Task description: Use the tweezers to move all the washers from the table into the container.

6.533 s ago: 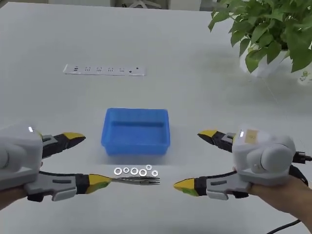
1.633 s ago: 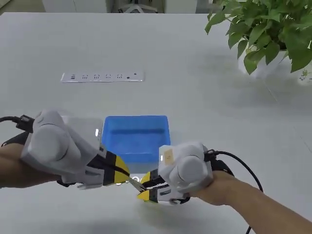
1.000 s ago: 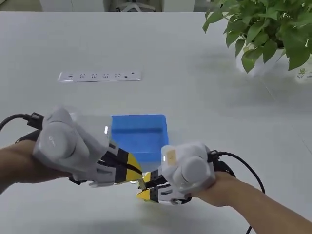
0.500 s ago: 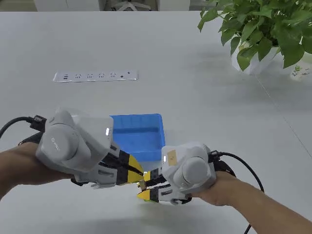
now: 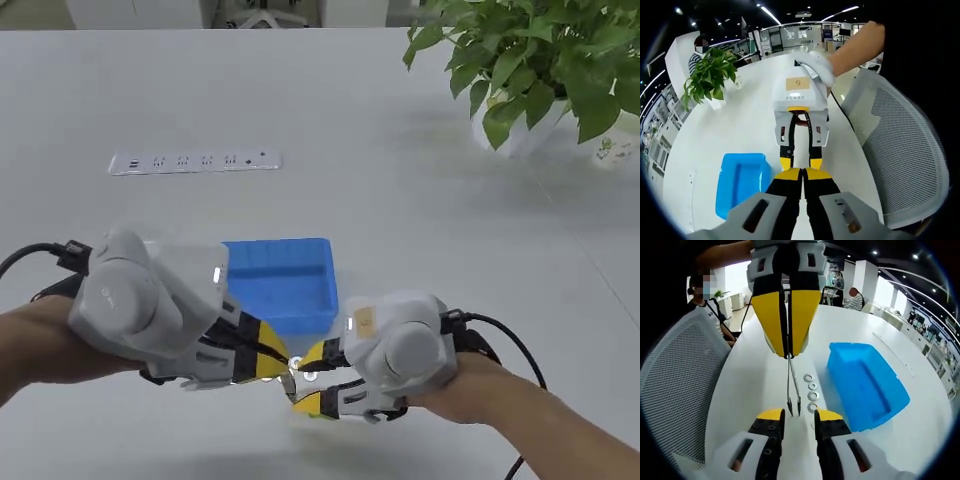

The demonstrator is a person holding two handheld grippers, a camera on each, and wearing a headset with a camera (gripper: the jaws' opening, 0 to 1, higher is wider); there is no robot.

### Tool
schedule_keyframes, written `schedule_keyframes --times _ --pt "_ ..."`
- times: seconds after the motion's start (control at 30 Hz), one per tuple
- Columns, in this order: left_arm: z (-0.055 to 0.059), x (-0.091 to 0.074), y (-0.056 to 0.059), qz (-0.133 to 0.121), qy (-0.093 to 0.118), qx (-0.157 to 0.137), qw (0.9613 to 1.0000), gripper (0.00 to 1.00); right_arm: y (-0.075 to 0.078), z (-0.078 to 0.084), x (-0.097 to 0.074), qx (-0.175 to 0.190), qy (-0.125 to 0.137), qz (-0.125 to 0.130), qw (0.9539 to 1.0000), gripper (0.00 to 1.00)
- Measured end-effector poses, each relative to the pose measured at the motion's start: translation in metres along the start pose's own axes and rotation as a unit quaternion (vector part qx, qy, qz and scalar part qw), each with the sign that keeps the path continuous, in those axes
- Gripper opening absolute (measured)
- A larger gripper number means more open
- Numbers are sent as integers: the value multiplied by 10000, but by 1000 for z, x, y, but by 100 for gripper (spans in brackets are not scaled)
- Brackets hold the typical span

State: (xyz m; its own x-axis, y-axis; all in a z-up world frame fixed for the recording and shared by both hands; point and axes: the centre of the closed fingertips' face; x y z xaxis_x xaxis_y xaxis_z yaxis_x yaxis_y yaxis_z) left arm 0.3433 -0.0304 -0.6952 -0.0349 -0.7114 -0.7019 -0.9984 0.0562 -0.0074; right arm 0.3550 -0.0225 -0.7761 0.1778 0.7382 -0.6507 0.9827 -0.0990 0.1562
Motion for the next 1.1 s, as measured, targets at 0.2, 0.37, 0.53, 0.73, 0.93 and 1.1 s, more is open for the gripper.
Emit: schedule_keyframes --times 0.2,0.37,0.53,0.73,0.93,1.1 --pt "-1 -3 -2 -17 -7 28 10000 5 7 5 -9 189 10 181 9997 30" --pt "-3 -3 -4 -20 -5 54 10000 5 11 8 -16 297 13 311 9991 32" --pt "-5 -1 -6 14 -27 99 9999 5 16 13 -22 425 2 438 9981 36" --pt "-8 -1 -9 29 -32 151 9999 5 23 17 -28 606 5 610 9963 43" --pt "-10 0 -11 47 -35 186 9998 5 29 20 -34 817 93 804 9934 54" --pt "-13 1 -14 74 -69 239 9997 5 32 24 -38 937 125 941 9911 63"
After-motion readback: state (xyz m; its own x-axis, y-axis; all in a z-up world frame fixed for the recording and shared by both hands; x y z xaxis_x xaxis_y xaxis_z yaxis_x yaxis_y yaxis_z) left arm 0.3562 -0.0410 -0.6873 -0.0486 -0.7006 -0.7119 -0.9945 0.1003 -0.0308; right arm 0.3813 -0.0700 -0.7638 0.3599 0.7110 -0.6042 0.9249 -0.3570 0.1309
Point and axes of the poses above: the centre of the closed fingertips' face, and the gripper's own axes: x roughly forward along the fingers, y roughly to its right, z roughly out of its underside, and after that the axes turned 8 degrees about z, right-handed
